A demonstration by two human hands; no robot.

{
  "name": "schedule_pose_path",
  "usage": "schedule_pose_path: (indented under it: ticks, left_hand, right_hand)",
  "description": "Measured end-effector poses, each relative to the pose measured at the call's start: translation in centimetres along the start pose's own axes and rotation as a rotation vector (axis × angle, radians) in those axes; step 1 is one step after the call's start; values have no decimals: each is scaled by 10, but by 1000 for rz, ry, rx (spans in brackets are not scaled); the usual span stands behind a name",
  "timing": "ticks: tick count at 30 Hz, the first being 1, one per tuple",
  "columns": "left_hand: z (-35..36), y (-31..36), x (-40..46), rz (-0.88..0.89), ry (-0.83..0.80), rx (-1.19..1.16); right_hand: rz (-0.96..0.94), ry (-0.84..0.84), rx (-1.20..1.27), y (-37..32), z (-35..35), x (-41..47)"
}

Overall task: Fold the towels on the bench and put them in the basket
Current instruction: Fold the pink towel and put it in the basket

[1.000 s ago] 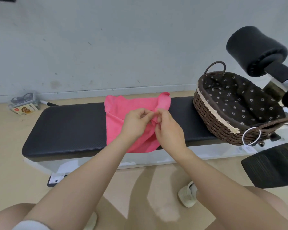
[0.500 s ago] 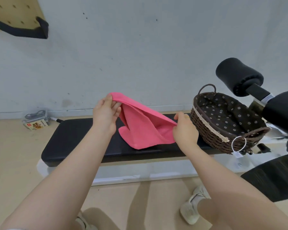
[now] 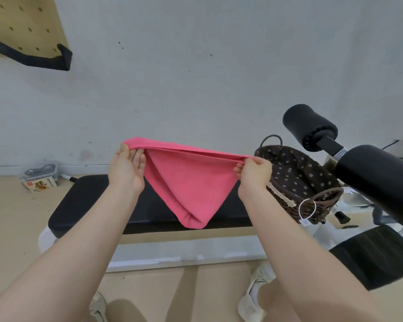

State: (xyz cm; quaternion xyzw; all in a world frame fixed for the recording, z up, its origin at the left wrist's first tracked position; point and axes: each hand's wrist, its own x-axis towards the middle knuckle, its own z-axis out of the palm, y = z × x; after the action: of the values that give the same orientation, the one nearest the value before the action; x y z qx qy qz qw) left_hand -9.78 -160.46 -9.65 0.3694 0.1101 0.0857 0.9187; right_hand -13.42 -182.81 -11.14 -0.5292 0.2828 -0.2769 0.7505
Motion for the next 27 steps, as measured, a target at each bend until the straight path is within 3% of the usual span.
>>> schedule_pose_path:
  ticks: [6,9,14,21,24,27]
  left_hand:
    - [24,28,-1,202,-51,132]
    - [28,24,16,195,-22,222]
    - [26,-3,68,-13,44,311]
    - [76,17,100,118,-109,132]
    - [68,11,101,194,-11,284]
    - [34,-15,102,127,110,521]
  right_hand:
    - [-75,-134,469,-62,21,-3]
    - [-35,-150,425,-52,36,19]
    - [157,-117,211,-7,59,75]
    - [1,-257,369,-54,92,113]
    - [-82,-173,45,-46,83,108]
    - [-29,-112,-274,-8,60,108]
